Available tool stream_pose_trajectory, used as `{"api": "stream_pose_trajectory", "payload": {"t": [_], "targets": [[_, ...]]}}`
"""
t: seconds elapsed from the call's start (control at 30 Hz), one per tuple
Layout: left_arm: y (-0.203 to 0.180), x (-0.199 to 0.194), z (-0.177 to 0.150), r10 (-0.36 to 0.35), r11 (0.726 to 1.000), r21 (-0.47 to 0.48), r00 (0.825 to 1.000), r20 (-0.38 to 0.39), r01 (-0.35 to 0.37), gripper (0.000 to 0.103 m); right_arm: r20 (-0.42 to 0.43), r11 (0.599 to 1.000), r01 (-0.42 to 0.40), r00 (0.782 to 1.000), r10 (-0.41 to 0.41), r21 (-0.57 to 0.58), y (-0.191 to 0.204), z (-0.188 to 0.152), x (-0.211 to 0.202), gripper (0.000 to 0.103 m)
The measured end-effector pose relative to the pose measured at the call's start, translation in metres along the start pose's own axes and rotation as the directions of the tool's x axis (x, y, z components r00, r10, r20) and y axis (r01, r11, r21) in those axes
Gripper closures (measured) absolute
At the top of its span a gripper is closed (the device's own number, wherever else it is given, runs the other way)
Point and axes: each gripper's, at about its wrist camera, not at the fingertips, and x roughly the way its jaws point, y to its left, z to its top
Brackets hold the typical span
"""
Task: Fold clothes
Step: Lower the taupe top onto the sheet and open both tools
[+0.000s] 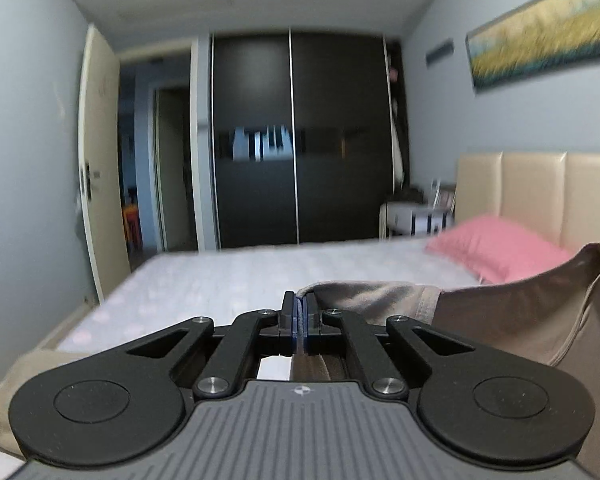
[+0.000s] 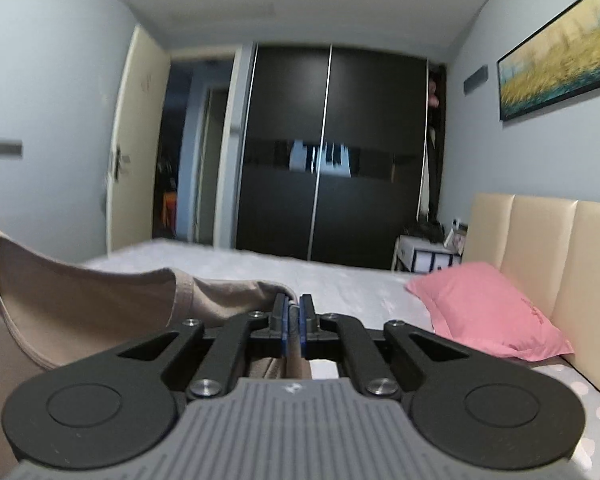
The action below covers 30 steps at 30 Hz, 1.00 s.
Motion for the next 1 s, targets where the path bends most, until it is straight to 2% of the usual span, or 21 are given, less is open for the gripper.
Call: {"api": "stream_pose_trajectory", "payload": {"t": [0.13,0.23,0.33,0.5,0.6,0.67,0.8,0.9,0.97,1.0], "targets": [[0.005,0.072,-0.019,0.008,1.000,0.006,0.994,-0.111,-0.008,0.102,-0.109,0.999,0.016,0.994,-0.020,-0.040,0.002,-0.016,0.079,0.097],[0.008,0.126,-0.039,0.024,1.000,0.012,0.978,-0.207,-0.022,0.102,-0.218,0.999,0.023,0.975,-0.032,-0.041,0.005,-0.047,0.130,0.097],[0.012,0.175,-0.069,0.035,0.999,0.027,0.948,-0.316,-0.027,0.102,-0.326,0.999,0.029,0.945,-0.041,-0.041,0.008,-0.078,0.180,0.097],[0.007,0.229,-0.131,0.050,0.997,0.075,0.876,-0.480,-0.016,0.102,-0.486,0.999,0.037,0.873,-0.044,-0.024,0.013,-0.135,0.246,0.097],[0.002,0.249,-0.153,0.052,0.996,0.091,0.845,-0.533,-0.003,0.102,-0.546,0.999,0.028,0.837,-0.034,-0.019,0.016,-0.159,0.272,0.097],[0.000,0.256,-0.161,0.060,0.995,0.099,0.828,-0.558,-0.005,0.102,-0.574,0.999,0.022,0.818,-0.035,-0.029,0.018,-0.174,0.283,0.097],[0.001,0.270,-0.173,0.086,0.994,0.111,0.781,-0.618,-0.021,0.102,-0.627,0.999,0.022,0.778,-0.040,-0.036,0.020,-0.190,0.308,0.097],[0.001,0.273,-0.181,0.083,0.993,0.116,0.762,-0.643,-0.011,0.102,-0.653,1.000,0.020,0.756,-0.030,-0.023,0.018,-0.200,0.318,0.096],[0.001,0.274,-0.182,0.083,0.993,0.120,0.765,-0.639,-0.008,0.101,-0.665,1.000,0.023,0.746,-0.023,-0.008,0.017,-0.206,0.321,0.094],[0.001,0.272,-0.180,0.082,0.993,0.117,0.766,-0.638,-0.009,0.099,-0.669,1.000,0.027,0.743,-0.018,0.004,0.015,-0.207,0.321,0.089]]}}
